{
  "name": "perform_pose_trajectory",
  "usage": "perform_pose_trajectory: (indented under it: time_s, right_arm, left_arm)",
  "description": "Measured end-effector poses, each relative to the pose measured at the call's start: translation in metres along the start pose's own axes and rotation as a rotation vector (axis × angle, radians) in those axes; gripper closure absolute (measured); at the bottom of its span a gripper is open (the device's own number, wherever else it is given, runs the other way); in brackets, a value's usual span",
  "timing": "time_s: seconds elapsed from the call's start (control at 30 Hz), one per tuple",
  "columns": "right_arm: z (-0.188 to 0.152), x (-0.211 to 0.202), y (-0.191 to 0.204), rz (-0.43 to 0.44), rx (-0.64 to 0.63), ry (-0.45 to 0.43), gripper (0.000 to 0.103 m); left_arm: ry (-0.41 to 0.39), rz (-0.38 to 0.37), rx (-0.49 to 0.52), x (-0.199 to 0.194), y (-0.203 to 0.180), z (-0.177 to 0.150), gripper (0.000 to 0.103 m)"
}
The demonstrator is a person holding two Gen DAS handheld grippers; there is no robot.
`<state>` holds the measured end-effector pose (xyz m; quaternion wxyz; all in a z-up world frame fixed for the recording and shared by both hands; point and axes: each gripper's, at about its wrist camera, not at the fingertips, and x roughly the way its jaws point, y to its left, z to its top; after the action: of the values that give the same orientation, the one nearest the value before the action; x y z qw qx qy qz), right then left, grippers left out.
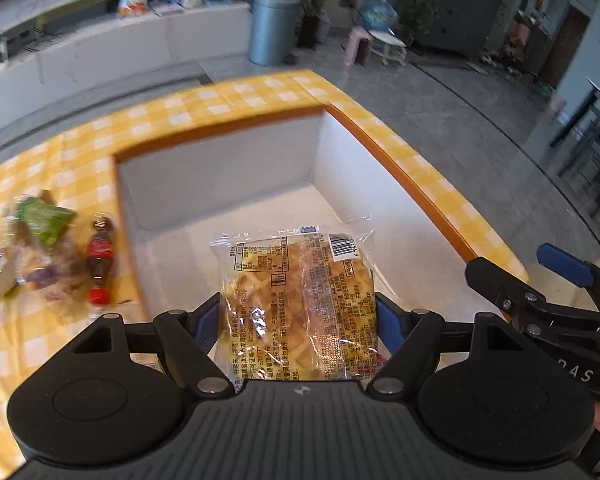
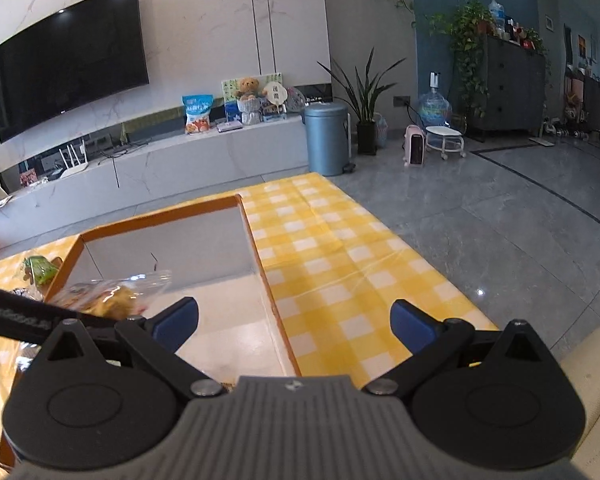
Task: Organize snacks
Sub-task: 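Withdraw both open tools from the box back over the snacks on the table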
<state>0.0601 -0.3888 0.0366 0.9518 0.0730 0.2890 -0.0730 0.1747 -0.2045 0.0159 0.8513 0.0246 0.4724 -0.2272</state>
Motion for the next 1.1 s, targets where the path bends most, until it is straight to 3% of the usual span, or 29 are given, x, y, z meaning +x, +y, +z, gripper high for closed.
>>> perform_pose_trajectory:
  time_s: [0.13, 0.27, 0.4, 0.67, 0.83, 0.97, 1.1]
  right_arm:
    - [0.000, 0.002, -0.004, -0.006, 0.019, 0.007, 0.003]
    - [0.000, 0.000, -0.006, -0.007, 0.027, 0.003, 0.003]
    - [0.000, 0.003, -0.008, -0.024, 0.020, 0.005, 0.003]
    - [-0.001, 0.001, -0.007, -0.024, 0.025, 0.007, 0.003]
    - [-0.002, 0.001, -0.006, -0.014, 0.023, 0.001, 0.003]
    - [0.000, -0.004, 0.000, 0.000, 0.003, -0.030, 0.003]
    - [0.002, -0.014, 0.010, 0.024, -0.027, -0.072, 0.003]
  left_arm:
    - [0.055, -0.003, 0.031, 0.017, -0.003, 0.000, 0.015]
    - [0.054, 0.090, 0.105, 0.020, -0.010, -0.006, 0.010]
    - [-0.001, 0.163, 0.124, 0.009, -0.016, -0.013, 0.007]
    - [-0.074, 0.164, 0.129, -0.029, -0.017, -0.010, 0.005]
    - [-0.118, 0.124, 0.054, -0.053, -0.007, -0.014, 0.005]
    - [-0.121, 0.089, 0.047, -0.078, 0.002, -0.024, 0.005]
    - [-0.162, 0.112, 0.049, -0.102, 0.008, -0.035, 0.005]
